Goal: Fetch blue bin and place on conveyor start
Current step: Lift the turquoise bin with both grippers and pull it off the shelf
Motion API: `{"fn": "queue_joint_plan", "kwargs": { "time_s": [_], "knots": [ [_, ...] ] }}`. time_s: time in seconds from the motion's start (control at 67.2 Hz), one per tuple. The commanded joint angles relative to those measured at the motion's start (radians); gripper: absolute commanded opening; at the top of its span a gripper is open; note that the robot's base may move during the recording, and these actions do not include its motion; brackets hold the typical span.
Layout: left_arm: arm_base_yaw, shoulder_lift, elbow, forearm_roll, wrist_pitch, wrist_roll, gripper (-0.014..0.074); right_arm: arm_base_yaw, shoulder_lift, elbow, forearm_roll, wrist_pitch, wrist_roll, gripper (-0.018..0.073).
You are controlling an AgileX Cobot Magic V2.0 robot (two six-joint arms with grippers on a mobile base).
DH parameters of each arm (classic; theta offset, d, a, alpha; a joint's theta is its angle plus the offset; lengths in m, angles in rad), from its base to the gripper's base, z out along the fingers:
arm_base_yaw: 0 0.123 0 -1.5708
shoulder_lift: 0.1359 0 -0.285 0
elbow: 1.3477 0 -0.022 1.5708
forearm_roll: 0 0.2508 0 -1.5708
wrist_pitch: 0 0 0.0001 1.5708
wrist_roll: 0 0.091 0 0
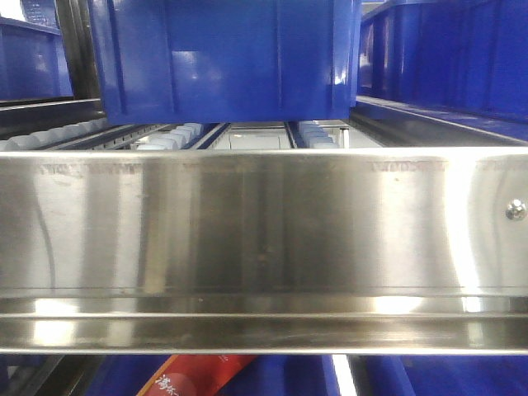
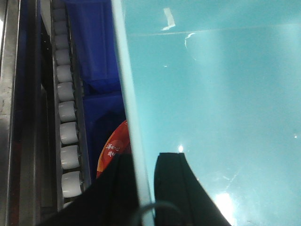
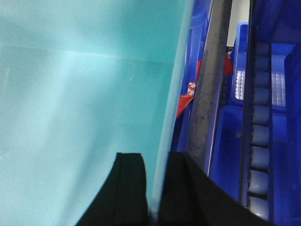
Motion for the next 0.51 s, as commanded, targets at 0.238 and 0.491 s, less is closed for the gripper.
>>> {"fn": "queue_joint_plan", "kwargs": {
  "time_s": [0.238, 0.491],
  "knots": [
    [0.004, -0.014, -0.012, 0.024, -0.018, 0.011, -0.0111, -0.009, -0.019, -0.005, -0.057, -0.066, -0.021, -0.0153],
    [0.004, -0.014, -0.012, 0.024, -0.018, 0.011, -0.0111, -0.009, -0.019, -0.005, -0.057, -0.066, -0.021, -0.0153]
  ]
}}
